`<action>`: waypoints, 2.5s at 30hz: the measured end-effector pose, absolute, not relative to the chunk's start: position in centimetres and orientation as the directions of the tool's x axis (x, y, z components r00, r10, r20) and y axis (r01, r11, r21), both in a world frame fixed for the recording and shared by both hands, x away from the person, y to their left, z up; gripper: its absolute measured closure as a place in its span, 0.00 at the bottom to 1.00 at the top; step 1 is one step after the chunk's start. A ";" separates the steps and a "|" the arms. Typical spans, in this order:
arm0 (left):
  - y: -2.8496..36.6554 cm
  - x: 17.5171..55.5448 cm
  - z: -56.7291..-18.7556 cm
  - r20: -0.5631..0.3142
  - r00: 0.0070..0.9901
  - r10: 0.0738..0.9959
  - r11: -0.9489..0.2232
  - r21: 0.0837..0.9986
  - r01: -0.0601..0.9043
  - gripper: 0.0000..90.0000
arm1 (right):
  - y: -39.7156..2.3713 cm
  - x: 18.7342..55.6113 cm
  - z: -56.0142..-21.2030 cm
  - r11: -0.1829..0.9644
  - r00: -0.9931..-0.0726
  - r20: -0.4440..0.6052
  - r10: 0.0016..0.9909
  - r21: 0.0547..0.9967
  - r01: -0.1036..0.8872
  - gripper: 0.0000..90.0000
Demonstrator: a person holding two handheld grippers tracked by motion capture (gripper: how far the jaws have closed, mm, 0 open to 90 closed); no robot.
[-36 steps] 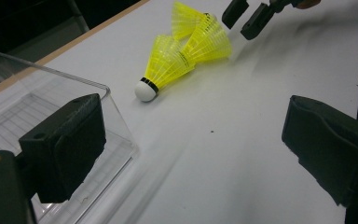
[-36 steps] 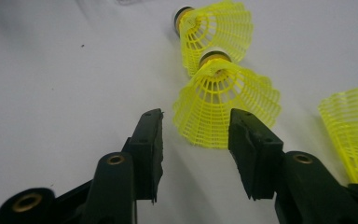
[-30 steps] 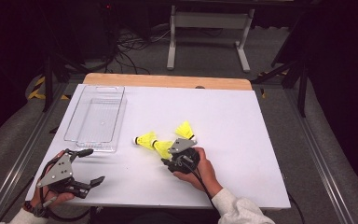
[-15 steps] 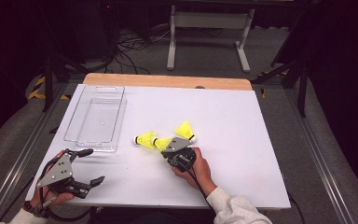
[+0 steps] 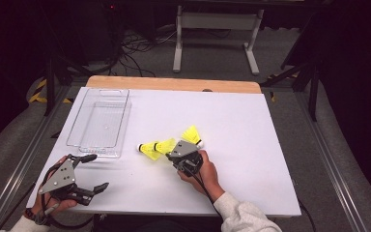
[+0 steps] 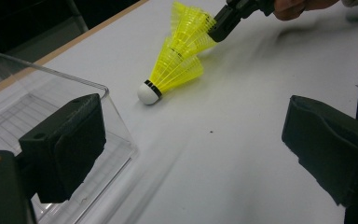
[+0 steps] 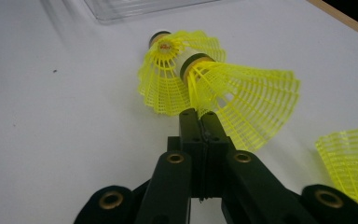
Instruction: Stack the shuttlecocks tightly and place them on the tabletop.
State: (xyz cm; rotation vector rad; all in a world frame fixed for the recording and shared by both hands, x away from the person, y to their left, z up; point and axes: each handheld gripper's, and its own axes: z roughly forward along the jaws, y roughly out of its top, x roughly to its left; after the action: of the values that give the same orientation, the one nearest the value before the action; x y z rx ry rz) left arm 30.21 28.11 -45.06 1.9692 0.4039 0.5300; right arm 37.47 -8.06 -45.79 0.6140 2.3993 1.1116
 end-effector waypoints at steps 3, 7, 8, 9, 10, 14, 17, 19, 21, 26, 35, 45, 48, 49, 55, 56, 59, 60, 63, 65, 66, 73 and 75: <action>28.1 30.2 -45.1 0.188 0.847 0.498 -0.430 0.901 0.052 0.08 | -8.0 37.4 -45.7 0.575 -0.814 -0.186 0.549 0.791 0.207 1.00; 28.1 30.2 -45.1 0.187 0.848 0.496 -0.431 0.901 0.053 0.08 | -7.6 37.4 -45.8 0.569 -0.820 -0.172 0.546 0.795 0.212 1.00; 28.1 30.2 -45.1 0.187 0.848 0.496 -0.431 0.901 0.053 0.08 | -7.5 37.5 -45.9 0.571 -0.822 -0.171 0.544 0.793 0.213 1.00; 28.1 30.2 -45.1 0.187 0.848 0.495 -0.431 0.901 0.053 0.08 | -7.3 37.5 -46.0 0.571 -0.825 -0.164 0.541 0.792 0.217 1.00; 28.1 30.2 -45.1 0.188 0.848 0.495 -0.431 0.901 0.052 0.08 | -7.2 37.6 -46.1 0.571 -0.826 -0.163 0.539 0.791 0.217 1.00; 28.1 30.2 -45.1 0.187 0.849 0.495 -0.430 0.901 0.052 0.08 | -6.6 38.0 -46.6 0.581 -0.829 -0.162 0.536 0.783 0.223 1.00; 28.1 30.2 -45.1 0.187 0.849 0.493 -0.431 0.901 0.052 0.08 | -6.5 38.2 -46.8 0.574 -0.829 -0.150 0.539 0.785 0.232 1.00; 28.1 30.2 -45.1 0.189 0.849 0.493 -0.432 0.900 0.050 0.08 | -6.3 38.5 -46.9 0.569 -0.828 -0.144 0.542 0.788 0.235 1.00; 28.1 30.2 -45.1 0.189 0.850 0.493 -0.431 0.901 0.050 0.08 | -6.2 38.7 -47.0 0.565 -0.827 -0.141 0.544 0.790 0.237 1.00; 28.1 30.2 -45.1 0.192 0.850 0.490 -0.438 0.898 0.050 0.08 | -6.2 39.0 -47.3 0.558 -0.828 -0.127 0.546 0.793 0.246 0.99; 28.1 30.2 -45.1 0.188 0.850 0.492 -0.433 0.900 0.052 0.08 | -6.2 39.3 -47.7 0.573 -0.822 -0.131 0.554 0.776 0.262 0.90; 28.1 30.2 -45.1 0.193 0.851 0.489 -0.438 0.898 0.048 0.08 | -7.0 38.9 -46.6 0.556 -0.816 -0.136 0.563 0.792 0.252 0.79; 28.1 30.2 -45.1 0.194 0.850 0.490 -0.437 0.898 0.047 0.08 | -7.3 38.7 -46.1 0.555 -0.815 -0.144 0.561 0.796 0.242 0.75; 28.1 30.2 -45.1 0.193 0.850 0.490 -0.437 0.898 0.048 0.08 | -7.4 38.6 -45.8 0.556 -0.817 -0.144 0.559 0.796 0.240 0.73; 28.1 30.1 -45.1 0.193 0.851 0.489 -0.438 0.898 0.048 0.08 | -8.4 37.9 -44.5 0.554 -0.818 -0.167 0.550 0.806 0.208 0.69; 28.1 30.1 -45.1 0.192 0.851 0.489 -0.436 0.899 0.048 0.08 | -8.6 37.7 -44.2 0.554 -0.817 -0.176 0.549 0.808 0.198 0.69; 28.1 30.2 -45.1 0.191 0.851 0.490 -0.434 0.900 0.048 0.08 | -9.2 37.5 -43.3 0.543 -0.815 -0.183 0.550 0.819 0.183 0.67; 28.1 30.2 -45.1 0.191 0.851 0.488 -0.435 0.899 0.048 0.08 | -9.4 37.4 -43.1 0.541 -0.812 -0.186 0.554 0.822 0.180 0.67; 28.0 30.2 -45.1 0.193 0.852 0.486 -0.439 0.897 0.048 0.08 | -10.0 37.4 -42.4 0.527 -0.807 -0.184 0.561 0.831 0.177 0.66; 28.1 30.2 -45.1 0.192 0.852 0.486 -0.438 0.898 0.047 0.08 | -10.4 37.4 -42.1 0.520 -0.803 -0.182 0.567 0.835 0.178 0.66; 28.1 30.2 -45.1 0.192 0.852 0.487 -0.438 0.898 0.048 0.08 | -10.6 37.4 -41.9 0.520 -0.800 -0.187 0.570 0.836 0.175 0.66; 28.0 30.2 -45.1 0.190 0.854 0.485 -0.438 0.898 0.049 0.08 | -12.4 37.8 -40.8 0.491 -0.770 -0.184 0.611 0.851 0.186 0.64; 28.1 30.2 -45.1 0.189 0.853 0.486 -0.438 0.898 0.050 0.08 | -12.9 38.1 -40.5 0.484 -0.760 -0.182 0.624 0.854 0.193 0.63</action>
State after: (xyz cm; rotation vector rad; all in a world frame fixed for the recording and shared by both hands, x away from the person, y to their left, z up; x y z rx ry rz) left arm 30.23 28.05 -45.11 1.9788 0.3944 0.5216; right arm 38.06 -12.90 -40.50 0.6751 2.2582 1.2136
